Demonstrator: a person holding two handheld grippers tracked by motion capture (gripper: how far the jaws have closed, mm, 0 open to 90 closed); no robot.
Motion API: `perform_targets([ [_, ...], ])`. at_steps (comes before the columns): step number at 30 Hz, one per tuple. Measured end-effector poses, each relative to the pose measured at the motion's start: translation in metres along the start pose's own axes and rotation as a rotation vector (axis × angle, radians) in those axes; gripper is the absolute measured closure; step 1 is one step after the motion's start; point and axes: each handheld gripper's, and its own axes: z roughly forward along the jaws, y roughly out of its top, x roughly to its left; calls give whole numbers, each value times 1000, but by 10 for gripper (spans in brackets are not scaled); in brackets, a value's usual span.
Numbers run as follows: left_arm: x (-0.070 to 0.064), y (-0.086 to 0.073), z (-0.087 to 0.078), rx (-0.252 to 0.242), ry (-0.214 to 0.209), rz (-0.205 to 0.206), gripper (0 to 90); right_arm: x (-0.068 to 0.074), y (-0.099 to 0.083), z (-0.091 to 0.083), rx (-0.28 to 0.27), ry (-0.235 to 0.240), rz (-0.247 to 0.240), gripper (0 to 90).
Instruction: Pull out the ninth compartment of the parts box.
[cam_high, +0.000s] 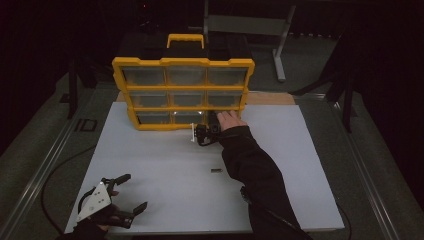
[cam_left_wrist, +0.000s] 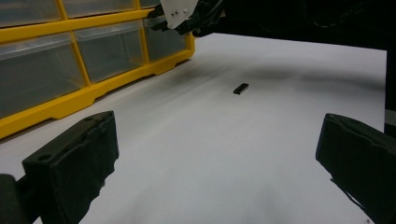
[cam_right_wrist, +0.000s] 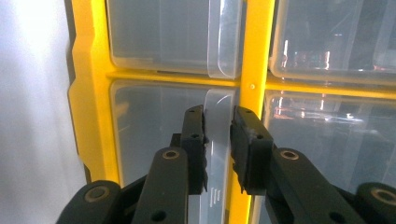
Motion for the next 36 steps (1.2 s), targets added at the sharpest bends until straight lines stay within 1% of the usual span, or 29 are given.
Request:
perform_targets([
  [4,0,0,0,0,-1,1,0,-1,1,0,-2,3,-2,752],
  [7,0,0,1,0,-1,2,0,-2,2,1,-3,19,9,759],
  [8,0,0,1,0,-2,2,0,-3,2,2,2,23,2,760],
  [10,0,0,0,-1,-2,2,0,-2,2,2,-2,20,5,761],
  [14,0,0,1,-1,-3,3,0,1,2,2,0,-5,2,765],
  [17,0,0,1,4,-2,6,0,1,2,2,-1,-9,3,766],
  [20,0,0,1,0,-2,5,0,-1,2,1,1,3,4,768],
  [23,1,0,1,-1,0,1,0,-1,1,0,-10,-3,14,771],
  [26,1,0,1,-1,1,2,0,-3,1,-2,-13,12,7,771],
  [30,1,0,1,-1,0,2,0,-3,0,-4,-16,17,6,770],
  [31,1,0,1,-1,0,2,0,-3,-1,-6,-19,22,13,770],
  [32,1,0,1,0,0,1,0,-3,-1,-7,-22,18,-4,770],
  [34,1,0,2,1,0,0,0,-3,-1,-8,-24,21,-1,769],
  [36,0,0,2,2,0,1,0,-2,-2,-11,-34,46,8,767],
])
